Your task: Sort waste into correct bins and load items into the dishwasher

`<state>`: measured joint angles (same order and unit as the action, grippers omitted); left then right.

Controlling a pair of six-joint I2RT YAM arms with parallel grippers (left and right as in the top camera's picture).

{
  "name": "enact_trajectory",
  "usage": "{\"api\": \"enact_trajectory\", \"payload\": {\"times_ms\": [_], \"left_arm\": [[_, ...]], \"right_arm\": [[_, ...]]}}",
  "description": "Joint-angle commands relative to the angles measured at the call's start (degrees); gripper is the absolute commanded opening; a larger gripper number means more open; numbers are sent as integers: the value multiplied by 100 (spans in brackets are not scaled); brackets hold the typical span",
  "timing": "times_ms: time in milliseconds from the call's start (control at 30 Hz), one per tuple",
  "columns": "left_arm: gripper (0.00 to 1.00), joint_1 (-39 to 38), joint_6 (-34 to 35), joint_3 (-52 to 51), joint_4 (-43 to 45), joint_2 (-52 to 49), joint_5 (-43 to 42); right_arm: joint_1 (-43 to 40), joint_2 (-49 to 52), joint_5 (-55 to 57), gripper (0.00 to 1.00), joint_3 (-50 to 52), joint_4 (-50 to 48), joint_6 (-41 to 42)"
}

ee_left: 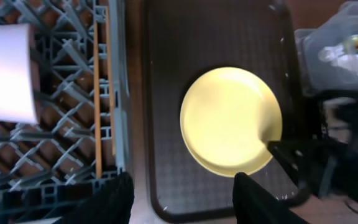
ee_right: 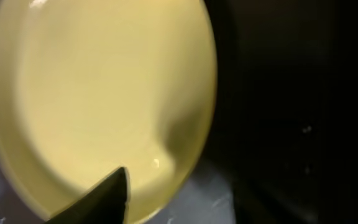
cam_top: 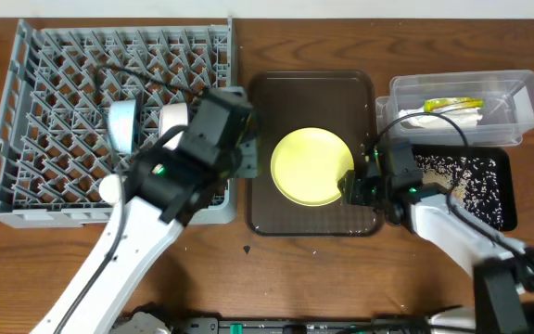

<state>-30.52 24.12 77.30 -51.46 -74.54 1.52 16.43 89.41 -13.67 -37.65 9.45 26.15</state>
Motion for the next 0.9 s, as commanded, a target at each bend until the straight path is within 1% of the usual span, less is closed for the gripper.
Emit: {"api": "enact_trajectory", "payload": {"times_ms": [0, 67, 100, 133, 167, 200, 300, 333, 400, 433, 567, 633, 667, 733, 867], "left_arm": [[53, 7, -52, 20, -208, 144, 44], [53, 7, -52, 17, -321, 157, 44], [56, 7, -52, 17, -363, 155, 44], [56, 7, -55, 15, -378, 155, 44], [56, 9, -55, 17, -380, 155, 44], [57, 9, -52, 15, -382, 155, 44], [67, 9, -50, 15, -363, 157, 44], [71, 9, -50, 15, -350, 157, 42], [75, 9, -50, 17, -326, 157, -20], [78, 11, -55, 17, -286, 157, -181], [84, 13, -57, 15, -68, 155, -1043], [86, 13, -59, 17, 39, 155, -1432], [86, 13, -57, 17, 144, 155, -1882], [86, 13, -57, 15, 264, 155, -2463], [86, 13, -59, 17, 479, 157, -3362]], "right_arm": [[48, 363, 101, 41, 26, -70, 369], [46, 400, 98, 22, 24, -72, 385], [46, 380, 68, 12, 20, -66, 385], [28, 299, -72, 5, 11, -46, 382], [-7, 212, -212, 1, 11, -39, 380], [-52, 125, -323, 1, 11, -20, 378], [-411, -450, -988, 1, 11, 129, 229], [-614, -748, -1285, 1, 11, 227, 125], [-960, -1213, -1703, 1, 11, 385, -42], [-1246, -1569, -2046, 1, 11, 479, -136], [-1864, -2433, -3366, 1, 11, 459, -269], [-1947, -2798, -3670, 1, 11, 472, -264], [-1928, -2981, -3777, 1, 11, 463, -262], [-1897, -3121, -3786, 1, 11, 463, -260], [-1893, -3169, -3803, 1, 11, 472, -240]]}}
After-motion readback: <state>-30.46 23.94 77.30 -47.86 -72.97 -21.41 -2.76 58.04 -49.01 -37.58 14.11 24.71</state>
